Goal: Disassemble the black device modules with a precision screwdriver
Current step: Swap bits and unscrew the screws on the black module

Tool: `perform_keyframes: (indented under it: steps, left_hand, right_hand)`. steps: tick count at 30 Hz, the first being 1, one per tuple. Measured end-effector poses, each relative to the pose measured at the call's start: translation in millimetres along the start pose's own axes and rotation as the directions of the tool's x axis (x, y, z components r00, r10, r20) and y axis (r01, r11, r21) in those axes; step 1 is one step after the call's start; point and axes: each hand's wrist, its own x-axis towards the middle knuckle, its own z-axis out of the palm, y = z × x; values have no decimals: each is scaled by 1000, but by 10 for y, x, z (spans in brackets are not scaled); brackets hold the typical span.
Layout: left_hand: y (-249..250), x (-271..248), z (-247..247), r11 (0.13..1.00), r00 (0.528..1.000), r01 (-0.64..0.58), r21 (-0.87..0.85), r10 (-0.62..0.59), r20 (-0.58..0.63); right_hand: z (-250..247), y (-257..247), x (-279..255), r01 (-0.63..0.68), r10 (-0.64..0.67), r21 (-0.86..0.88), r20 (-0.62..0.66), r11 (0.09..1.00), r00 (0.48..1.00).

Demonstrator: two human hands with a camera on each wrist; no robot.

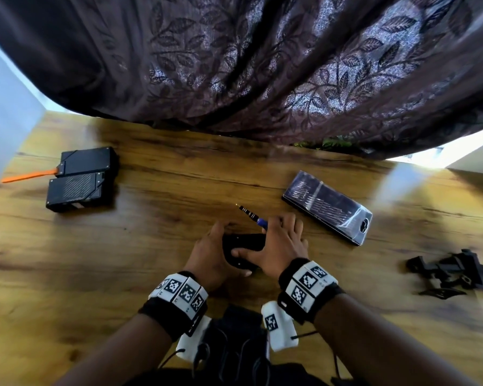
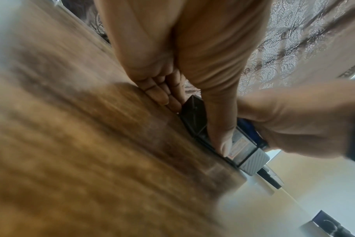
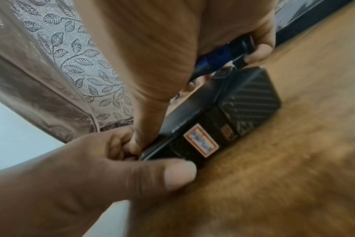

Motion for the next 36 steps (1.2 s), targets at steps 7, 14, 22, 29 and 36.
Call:
perform_keyframes:
  steps: [7, 14, 22, 29, 36]
  left_hand:
    - [-67, 17, -65, 997, 995, -79, -15, 79, 56]
    - [-22, -3, -217, 998, 983, -61, 8, 59, 173]
    - [-9, -243, -186, 985, 984, -55, -165, 81, 156]
    - [181, -318, 28, 973, 953, 221, -72, -200, 227]
    - [186, -176, 64, 942, 931, 329, 66, -335, 146]
  right_hand:
    - [77, 413, -205, 114, -123, 209, 30, 971, 992]
    - [58, 787, -265, 116, -146, 311, 74, 943, 987]
    - [-4, 881, -540, 50, -110, 605, 63, 795, 992]
    - [58, 761, -498, -84, 31, 532, 107, 843, 994]
    - [157, 738, -449, -106, 19, 518, 170, 849, 985]
